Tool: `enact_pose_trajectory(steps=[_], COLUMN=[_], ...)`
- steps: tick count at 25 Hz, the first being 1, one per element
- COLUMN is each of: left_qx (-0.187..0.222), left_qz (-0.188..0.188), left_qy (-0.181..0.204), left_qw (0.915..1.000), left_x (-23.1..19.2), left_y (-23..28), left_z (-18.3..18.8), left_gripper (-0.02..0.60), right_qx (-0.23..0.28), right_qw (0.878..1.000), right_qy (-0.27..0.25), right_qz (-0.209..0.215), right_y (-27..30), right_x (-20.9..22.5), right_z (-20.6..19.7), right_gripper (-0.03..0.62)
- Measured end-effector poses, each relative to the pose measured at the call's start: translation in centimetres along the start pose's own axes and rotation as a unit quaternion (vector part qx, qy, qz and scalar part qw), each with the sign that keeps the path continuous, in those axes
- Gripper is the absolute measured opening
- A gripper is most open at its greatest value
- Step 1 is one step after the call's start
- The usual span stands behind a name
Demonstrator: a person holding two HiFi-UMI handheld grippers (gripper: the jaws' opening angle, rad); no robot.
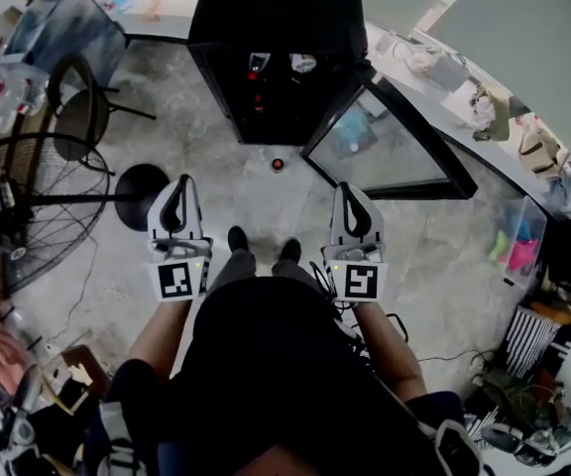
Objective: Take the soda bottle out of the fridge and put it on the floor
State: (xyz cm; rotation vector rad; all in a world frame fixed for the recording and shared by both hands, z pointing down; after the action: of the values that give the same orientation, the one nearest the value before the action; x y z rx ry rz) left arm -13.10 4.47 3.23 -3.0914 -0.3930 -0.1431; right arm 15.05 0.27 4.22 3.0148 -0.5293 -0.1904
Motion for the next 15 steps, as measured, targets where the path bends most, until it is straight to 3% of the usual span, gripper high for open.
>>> enact_pose_trajectory(steps=[15], left_qx=[-0.009], left_qz=[-0.007], left_qy=[-0.001], left_qw=[0.9999], left_x=[0.61], left_y=[0.06], left_z=[-0.37], left_gripper=[0.023], right_qx=[0.003], right_qw=[1.0], right_qy=[-0.017], right_qz=[0.02], right_y=[0.55], right_x=[-0.76], right_z=[0.51], right_gripper=[0.018])
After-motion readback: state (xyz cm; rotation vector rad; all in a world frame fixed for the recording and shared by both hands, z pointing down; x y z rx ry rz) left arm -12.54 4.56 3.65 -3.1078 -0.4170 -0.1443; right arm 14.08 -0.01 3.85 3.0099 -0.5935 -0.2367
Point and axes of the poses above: the fingertips, and each gripper's own axes: y forward along the fingers, x to its right, z out of its top, the point moved 5 cm from there along -y, backward along the fingers, and after that the axes turned 9 degrees about -z, right-handed, at the moved point
